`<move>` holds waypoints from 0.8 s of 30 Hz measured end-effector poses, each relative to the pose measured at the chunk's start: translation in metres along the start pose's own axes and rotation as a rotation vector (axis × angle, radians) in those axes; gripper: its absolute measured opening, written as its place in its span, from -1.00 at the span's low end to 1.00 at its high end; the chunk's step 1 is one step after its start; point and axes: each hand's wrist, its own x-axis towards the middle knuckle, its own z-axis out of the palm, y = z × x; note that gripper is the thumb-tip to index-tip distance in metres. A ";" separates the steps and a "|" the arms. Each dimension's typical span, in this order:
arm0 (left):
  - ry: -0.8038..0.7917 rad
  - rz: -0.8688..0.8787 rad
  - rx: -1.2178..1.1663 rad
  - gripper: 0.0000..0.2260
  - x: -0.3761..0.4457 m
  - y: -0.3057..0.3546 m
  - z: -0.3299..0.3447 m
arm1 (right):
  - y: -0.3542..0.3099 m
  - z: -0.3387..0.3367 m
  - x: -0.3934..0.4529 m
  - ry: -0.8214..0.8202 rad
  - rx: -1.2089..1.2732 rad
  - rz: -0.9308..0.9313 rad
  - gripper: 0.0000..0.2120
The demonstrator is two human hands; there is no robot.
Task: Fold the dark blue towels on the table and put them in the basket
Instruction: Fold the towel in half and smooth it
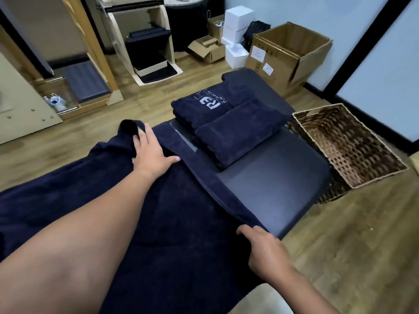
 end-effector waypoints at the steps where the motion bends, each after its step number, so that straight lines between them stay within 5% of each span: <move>1: -0.003 -0.012 0.009 0.21 0.005 0.007 0.008 | 0.011 -0.003 0.009 -0.037 0.025 -0.002 -0.29; 6: -0.005 -0.069 0.033 0.19 0.022 0.021 0.038 | 0.048 -0.008 0.038 -0.148 0.132 -0.038 -0.30; 12: -0.019 -0.020 0.005 0.15 0.036 0.029 0.056 | 0.069 -0.010 0.052 -0.093 0.134 -0.022 -0.32; 17: -0.344 0.092 0.179 0.14 0.030 0.019 0.066 | 0.058 -0.016 0.053 0.028 -0.196 -0.054 -0.59; 20: -0.370 0.069 0.248 -0.02 0.006 0.005 0.077 | 0.040 -0.009 0.050 0.019 -0.208 -0.172 -0.65; 24: -0.257 0.098 0.404 -0.34 -0.044 -0.029 0.081 | 0.006 0.004 0.047 -0.150 -0.260 -0.350 -0.38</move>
